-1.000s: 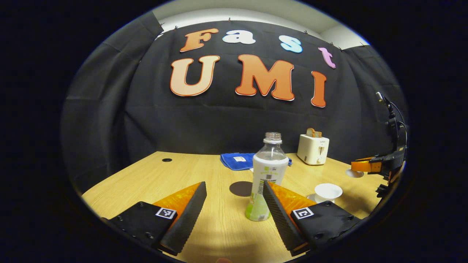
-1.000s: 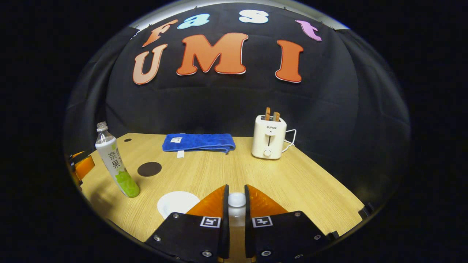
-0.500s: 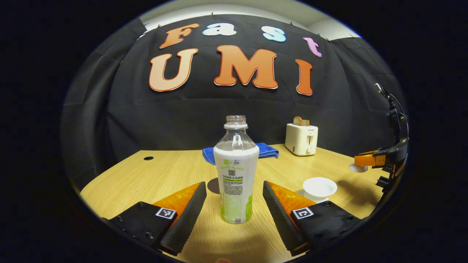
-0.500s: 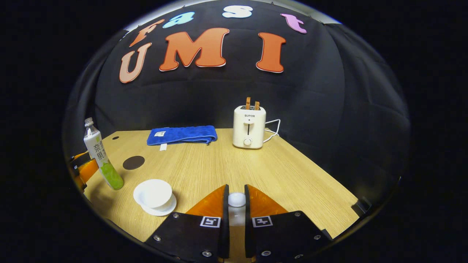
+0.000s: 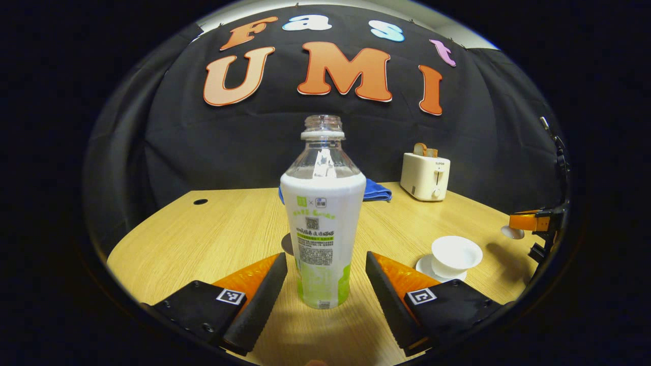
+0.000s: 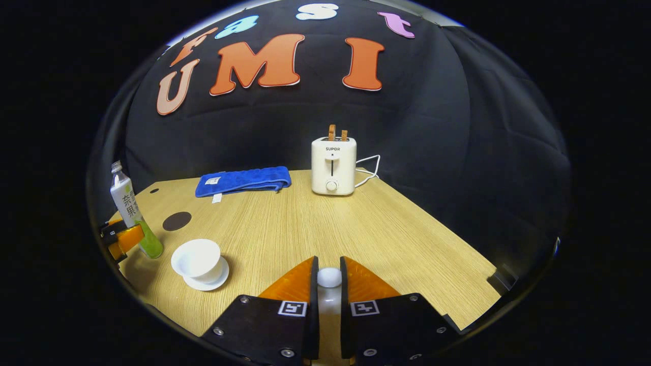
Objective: Open the teacup lid with one hand, grasp the water bottle and pour water into the teacup with the other hand; after pouring, place the water bottle on the coaster and then close the teacup lid.
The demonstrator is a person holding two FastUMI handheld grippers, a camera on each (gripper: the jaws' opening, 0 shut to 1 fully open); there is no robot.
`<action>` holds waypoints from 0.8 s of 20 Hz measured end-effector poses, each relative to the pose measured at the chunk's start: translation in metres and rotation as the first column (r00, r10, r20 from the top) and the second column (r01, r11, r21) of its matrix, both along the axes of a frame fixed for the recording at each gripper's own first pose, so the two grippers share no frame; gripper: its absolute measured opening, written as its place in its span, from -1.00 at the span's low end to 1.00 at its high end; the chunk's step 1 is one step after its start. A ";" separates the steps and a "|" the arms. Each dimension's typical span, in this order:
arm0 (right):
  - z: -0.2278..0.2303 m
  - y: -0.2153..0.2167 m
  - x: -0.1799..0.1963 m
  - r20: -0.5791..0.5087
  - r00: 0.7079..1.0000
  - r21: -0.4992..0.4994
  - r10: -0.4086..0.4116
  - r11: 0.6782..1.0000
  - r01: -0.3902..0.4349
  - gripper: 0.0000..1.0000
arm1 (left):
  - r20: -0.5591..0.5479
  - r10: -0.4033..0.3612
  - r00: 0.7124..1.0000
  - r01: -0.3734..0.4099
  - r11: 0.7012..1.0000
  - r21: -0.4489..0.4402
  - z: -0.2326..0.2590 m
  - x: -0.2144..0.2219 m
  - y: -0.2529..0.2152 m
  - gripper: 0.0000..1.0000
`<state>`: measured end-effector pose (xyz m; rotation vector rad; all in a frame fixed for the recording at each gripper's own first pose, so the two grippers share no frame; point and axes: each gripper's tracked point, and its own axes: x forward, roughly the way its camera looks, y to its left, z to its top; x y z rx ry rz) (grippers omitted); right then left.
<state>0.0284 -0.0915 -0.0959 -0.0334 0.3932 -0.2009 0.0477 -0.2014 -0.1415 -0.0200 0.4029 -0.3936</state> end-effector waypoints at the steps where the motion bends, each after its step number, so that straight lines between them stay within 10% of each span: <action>1: -0.001 -0.001 -0.001 -0.001 1.000 0.003 -0.002 1.000 0.002 -0.67 | -0.011 -0.002 1.000 0.002 1.000 0.004 -0.003 0.000 -0.001 0.99; 7: -0.002 0.000 -0.003 -0.007 1.000 0.019 0.000 1.000 0.000 -0.67 | -0.036 0.005 0.999 -0.004 0.999 0.041 -0.008 -0.002 0.002 0.99; 9: -0.003 -0.001 -0.005 -0.010 1.000 0.020 -0.002 1.000 0.002 -0.66 | -0.042 -0.015 0.999 0.017 0.999 0.044 -0.009 -0.003 0.000 0.38; 16: 0.000 0.002 -0.006 -0.005 1.000 0.028 0.001 1.000 0.000 -0.67 | -0.001 -0.097 0.995 0.096 0.986 0.138 0.012 -0.015 -0.008 0.38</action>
